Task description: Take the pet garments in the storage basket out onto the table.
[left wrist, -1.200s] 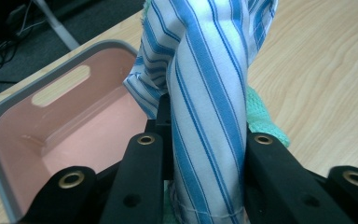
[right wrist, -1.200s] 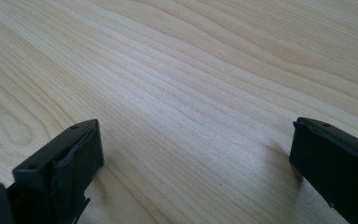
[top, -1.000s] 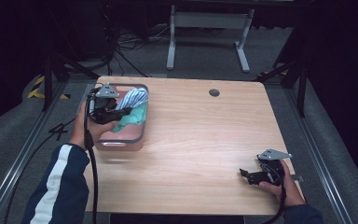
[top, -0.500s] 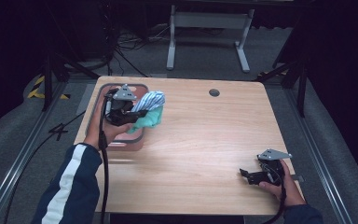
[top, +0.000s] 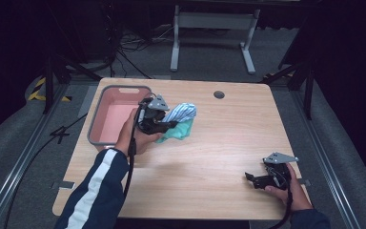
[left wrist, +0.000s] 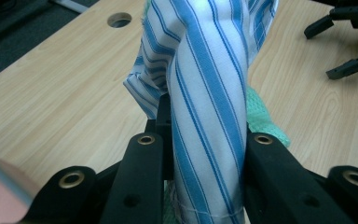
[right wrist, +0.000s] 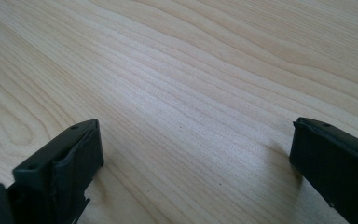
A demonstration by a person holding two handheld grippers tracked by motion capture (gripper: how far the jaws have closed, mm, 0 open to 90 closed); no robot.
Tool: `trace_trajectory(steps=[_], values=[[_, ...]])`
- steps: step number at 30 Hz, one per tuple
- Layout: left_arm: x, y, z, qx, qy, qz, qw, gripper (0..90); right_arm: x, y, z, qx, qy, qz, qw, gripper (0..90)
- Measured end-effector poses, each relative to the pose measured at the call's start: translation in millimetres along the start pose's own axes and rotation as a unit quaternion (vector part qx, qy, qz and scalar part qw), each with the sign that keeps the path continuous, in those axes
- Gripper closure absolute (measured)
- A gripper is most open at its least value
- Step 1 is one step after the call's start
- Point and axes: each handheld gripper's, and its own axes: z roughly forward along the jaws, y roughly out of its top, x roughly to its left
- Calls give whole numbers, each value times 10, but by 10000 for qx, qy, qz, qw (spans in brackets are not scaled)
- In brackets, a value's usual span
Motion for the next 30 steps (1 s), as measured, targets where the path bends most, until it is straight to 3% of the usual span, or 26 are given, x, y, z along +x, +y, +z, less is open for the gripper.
trace_trajectory(steps=[2, 9, 11, 13, 22, 24, 30], values=[[-67, 17, 187, 114, -69, 97, 9999, 757, 0, 0, -1, 0, 7, 1, 10000, 29], [-161, -7, 504, 445, -55, 241, 9987, 756, 0, 0, -1, 0, 8, 1, 10000, 29], [-149, -57, 602, 415, -209, 129, 9988, 756, 0, 0, -1, 0, 7, 1, 10000, 29], [-148, -110, 703, 517, -177, 106, 9984, 755, 0, 0, -1, 0, 7, 0, 10000, 29], [-208, -277, 956, 623, -310, -36, 9976, 748, -2, 0, 0, -1, 8, -8, 10000, 29], [-229, -304, 1006, 736, -234, 38, 9970, 745, -2, 0, 0, -1, 9, -8, 10000, 28], [-261, -353, 1128, 935, -265, 107, 9952, 742, -2, 0, 0, -1, 10, -9, 10000, 28]])
